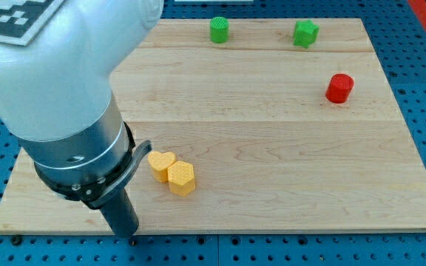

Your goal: Push the blue triangle closer to the red star

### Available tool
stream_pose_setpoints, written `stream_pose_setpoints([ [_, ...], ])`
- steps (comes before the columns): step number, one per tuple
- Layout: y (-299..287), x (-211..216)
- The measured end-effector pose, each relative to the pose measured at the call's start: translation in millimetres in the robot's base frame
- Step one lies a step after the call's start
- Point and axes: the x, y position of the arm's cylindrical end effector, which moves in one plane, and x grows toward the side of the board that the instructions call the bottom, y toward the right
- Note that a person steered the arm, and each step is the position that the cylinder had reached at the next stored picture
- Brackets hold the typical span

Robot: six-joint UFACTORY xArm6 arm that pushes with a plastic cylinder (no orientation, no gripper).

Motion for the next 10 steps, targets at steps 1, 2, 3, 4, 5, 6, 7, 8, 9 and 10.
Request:
stream_pose_setpoints([
  [1,-6.5,-1.0],
  [2,-13.6,-2.2],
  [3,-73.9,-40.3],
  [4,-85.4,-63.1],
  [5,-80.3,-95.7],
  [6,-82.1,-86.2],
  [7,-100.6,-83.7],
  [8,-95.7,-113.5],
  [9,-70.7,-142.4],
  [10,-54.8,-165.6],
])
